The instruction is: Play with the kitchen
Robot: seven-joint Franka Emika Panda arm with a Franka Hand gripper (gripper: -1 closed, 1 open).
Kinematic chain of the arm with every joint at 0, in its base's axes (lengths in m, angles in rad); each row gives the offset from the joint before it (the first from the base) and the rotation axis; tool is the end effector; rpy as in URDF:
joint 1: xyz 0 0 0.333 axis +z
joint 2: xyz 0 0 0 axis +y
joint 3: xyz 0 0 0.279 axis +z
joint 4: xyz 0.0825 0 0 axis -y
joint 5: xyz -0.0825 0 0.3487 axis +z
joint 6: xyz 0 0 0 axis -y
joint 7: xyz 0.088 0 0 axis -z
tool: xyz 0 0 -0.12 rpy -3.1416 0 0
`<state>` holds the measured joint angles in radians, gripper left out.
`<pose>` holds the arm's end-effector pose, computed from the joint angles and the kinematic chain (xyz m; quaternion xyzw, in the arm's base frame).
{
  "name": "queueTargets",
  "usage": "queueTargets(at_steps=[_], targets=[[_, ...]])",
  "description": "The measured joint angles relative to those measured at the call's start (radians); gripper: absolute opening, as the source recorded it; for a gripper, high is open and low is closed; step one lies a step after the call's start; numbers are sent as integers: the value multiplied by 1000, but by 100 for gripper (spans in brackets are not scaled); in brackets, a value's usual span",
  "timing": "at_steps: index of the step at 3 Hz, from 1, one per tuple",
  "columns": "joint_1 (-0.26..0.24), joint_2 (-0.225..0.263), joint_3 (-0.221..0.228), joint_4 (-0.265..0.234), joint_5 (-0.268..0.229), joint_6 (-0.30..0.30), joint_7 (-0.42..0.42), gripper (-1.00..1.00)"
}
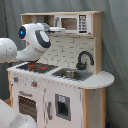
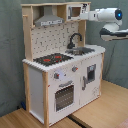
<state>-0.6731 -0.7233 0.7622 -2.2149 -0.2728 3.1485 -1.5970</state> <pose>0.4092 0.1884 0.6882 0.3098 0.6597 0.2394 0.6415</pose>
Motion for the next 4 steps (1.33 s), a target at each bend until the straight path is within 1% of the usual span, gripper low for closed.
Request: queueTargets(at_steps=[1,2,3,4], targets=[[-66,34,67,54,0,-1,0,100],[-137,51,135,104,0,-2,0,100],[-210,55,198,150,1,-3,4,100],[-286,55,258,174,2,-3,32,100]])
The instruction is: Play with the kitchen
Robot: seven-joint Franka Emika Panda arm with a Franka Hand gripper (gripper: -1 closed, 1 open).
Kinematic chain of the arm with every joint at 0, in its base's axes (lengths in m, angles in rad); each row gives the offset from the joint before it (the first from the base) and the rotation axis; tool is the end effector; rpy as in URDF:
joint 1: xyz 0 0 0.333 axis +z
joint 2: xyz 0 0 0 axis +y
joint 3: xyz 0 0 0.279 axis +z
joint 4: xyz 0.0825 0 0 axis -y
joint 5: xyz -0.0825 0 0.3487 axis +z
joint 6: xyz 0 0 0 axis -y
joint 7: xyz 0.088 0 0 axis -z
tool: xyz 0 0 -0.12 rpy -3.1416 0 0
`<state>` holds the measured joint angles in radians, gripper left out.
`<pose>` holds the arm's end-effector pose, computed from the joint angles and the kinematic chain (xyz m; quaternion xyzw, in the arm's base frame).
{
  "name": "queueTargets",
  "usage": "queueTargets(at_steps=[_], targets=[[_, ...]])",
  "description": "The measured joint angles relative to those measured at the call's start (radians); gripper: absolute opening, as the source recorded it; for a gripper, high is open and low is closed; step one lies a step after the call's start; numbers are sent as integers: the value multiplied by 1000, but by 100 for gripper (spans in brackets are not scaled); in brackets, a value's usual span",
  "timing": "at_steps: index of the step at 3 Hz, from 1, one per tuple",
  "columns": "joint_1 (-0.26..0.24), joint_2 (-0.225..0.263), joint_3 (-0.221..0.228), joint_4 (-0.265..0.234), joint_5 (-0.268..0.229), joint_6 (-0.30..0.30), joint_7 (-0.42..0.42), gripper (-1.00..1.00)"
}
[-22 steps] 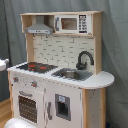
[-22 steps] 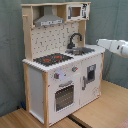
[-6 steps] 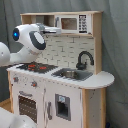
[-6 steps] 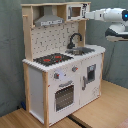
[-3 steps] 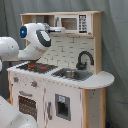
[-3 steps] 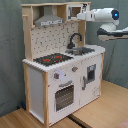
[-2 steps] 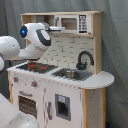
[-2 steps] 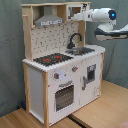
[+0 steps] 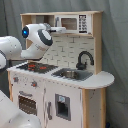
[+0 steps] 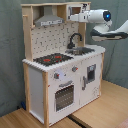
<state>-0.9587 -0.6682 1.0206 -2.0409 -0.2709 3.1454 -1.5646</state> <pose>0.4617 0.2184 0.6769 0.2969 0.6663 0.2212 0.6473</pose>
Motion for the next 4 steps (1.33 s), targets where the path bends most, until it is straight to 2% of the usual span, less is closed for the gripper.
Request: queueTargets(at_steps=[2,3,4], targets=[[-122,0,106,104,1,-32,68,100],[-182,0,164,147,1,-38,74,100],[-183,0,164,147,1,-38,74,-100]])
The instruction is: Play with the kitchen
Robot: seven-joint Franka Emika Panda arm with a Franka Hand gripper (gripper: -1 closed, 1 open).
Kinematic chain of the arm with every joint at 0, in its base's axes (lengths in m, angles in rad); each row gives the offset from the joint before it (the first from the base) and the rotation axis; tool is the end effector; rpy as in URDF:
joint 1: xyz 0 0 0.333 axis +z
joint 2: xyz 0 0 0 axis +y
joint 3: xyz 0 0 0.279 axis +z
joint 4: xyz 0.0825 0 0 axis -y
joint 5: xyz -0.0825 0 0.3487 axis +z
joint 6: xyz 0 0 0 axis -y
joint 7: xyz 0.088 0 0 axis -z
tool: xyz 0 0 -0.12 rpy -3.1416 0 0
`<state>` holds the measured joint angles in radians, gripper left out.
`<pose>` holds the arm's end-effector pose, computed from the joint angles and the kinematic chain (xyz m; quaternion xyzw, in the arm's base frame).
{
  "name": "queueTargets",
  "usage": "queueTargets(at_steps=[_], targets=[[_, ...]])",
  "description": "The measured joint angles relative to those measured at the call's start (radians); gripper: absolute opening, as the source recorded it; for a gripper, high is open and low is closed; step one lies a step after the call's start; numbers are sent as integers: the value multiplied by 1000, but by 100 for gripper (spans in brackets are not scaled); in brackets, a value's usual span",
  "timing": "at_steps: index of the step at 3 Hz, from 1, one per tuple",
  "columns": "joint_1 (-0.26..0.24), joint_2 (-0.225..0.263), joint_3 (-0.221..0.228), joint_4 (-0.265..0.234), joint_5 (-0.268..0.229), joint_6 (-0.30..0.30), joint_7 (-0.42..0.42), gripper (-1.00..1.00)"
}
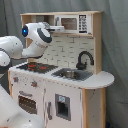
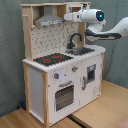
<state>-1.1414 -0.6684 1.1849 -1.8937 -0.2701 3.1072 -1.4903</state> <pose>0.4890 0.2465 0.6788 0.3029 0.6581 0.2279 0.6506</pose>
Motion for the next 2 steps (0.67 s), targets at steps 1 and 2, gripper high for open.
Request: queueTargets(at_steps=[1,2], targets=[[-8,0,1,1,0,0,-2,-100],[74,-2,-55,-39,15,-1,21,-100]])
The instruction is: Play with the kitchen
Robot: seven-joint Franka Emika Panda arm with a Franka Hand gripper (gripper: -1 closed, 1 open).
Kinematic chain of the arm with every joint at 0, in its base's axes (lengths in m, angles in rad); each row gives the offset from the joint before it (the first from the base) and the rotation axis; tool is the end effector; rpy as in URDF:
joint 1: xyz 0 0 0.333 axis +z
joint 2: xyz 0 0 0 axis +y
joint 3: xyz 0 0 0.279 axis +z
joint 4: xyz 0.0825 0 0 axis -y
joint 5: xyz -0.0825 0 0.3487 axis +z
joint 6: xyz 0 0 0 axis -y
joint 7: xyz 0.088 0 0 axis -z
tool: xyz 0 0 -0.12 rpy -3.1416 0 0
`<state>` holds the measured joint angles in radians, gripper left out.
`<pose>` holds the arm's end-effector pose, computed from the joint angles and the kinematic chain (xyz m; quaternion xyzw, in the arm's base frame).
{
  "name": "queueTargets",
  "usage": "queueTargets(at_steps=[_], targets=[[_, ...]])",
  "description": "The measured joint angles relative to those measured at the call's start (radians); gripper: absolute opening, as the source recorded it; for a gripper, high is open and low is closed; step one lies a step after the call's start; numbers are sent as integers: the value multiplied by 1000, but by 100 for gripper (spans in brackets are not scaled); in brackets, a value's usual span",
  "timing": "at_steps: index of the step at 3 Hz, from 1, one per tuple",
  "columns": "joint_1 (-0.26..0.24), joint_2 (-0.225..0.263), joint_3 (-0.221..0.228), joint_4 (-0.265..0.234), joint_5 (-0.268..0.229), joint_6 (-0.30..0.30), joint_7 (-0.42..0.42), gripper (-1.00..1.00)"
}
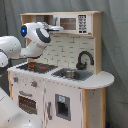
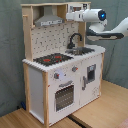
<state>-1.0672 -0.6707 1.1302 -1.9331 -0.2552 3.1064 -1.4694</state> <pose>0.4757 0.2452 0.6826 0.3168 0.6528 0.2468 0.6424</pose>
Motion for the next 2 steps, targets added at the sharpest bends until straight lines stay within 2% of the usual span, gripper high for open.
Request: queueTargets(at_steps=[2], targets=[[152,-2,-113,-87,-1,5,-25,-100]])
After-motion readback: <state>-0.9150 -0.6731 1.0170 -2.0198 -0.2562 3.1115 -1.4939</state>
